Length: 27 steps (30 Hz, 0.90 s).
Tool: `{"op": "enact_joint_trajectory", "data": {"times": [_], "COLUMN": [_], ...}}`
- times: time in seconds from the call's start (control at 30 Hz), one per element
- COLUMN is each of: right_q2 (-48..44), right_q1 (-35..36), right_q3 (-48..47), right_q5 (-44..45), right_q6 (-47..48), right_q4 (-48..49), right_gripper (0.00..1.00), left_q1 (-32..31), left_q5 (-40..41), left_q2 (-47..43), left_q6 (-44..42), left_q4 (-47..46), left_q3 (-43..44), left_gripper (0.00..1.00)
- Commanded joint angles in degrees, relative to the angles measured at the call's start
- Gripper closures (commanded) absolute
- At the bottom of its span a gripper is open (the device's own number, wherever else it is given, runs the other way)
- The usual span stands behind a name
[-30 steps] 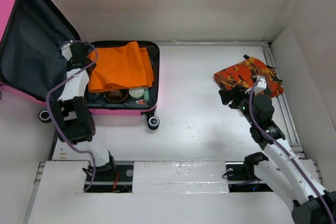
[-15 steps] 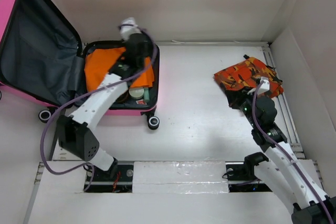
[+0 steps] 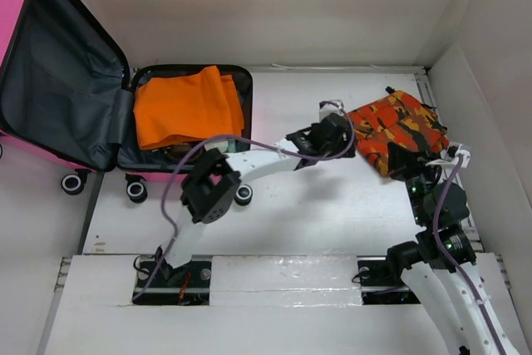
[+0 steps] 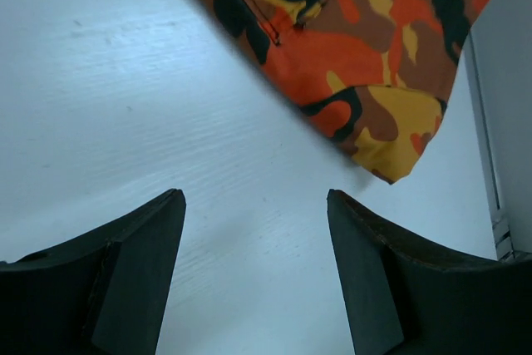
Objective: Pack the luggage
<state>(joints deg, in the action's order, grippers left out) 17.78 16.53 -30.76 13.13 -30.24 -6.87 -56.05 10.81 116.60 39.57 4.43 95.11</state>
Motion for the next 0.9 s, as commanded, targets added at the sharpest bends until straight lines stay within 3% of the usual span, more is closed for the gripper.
{"op": "enact_joint_trajectory", "data": {"times": [0.0,0.1,0.23,0.6,0.63,0.7,0.8,0.87], "right_q2": [0.06,0.59,1.73,4.02,4.63,5.16,5.77,5.77], "right_q1": [-0.19,-0.19,-0.19,-0.19,-0.19,-0.19,-0.19,-0.19], "right_q3": [-1.06,-1.05,0.00,0.52,0.53,0.53,0.53,0.53], "right_q5": [1.38,2.08,-0.46,-5.38,-5.39,-5.91,-5.92,-5.92], "right_q6": [-0.35,-0.35,-0.35,-0.35,-0.35,-0.35,-0.35,-0.35], "right_q4": [-0.86,-0.86,0.80,3.53,3.53,3.53,3.53,4.14], "right_gripper": [0.97,0.93,0.89,0.77,0.77,0.77,0.77,0.77], "left_q1": [-0.55,-1.16,-1.78,-1.78,-1.78,-1.26,-0.73,0.59], "left_q5": [-5.80,-6.50,-6.50,-6.68,-7.20,-8.08,-8.08,-8.08], "left_q2": [5.99,14.15,21.03,32.90,32.91,34.40,33.62,30.99], "left_q6": [5.86,7.27,8.15,12.45,12.46,13.25,13.95,14.48], "left_q4": [-4.68,-1.71,-1.70,-5.82,-6.62,-7.15,-8.47,-11.62], "left_q3": [6.98,16.47,22.55,30.40,30.40,31.01,28.84,24.45], "left_gripper": [0.35,0.36,0.36,0.50,0.53,0.67,1.00,1.00]}}
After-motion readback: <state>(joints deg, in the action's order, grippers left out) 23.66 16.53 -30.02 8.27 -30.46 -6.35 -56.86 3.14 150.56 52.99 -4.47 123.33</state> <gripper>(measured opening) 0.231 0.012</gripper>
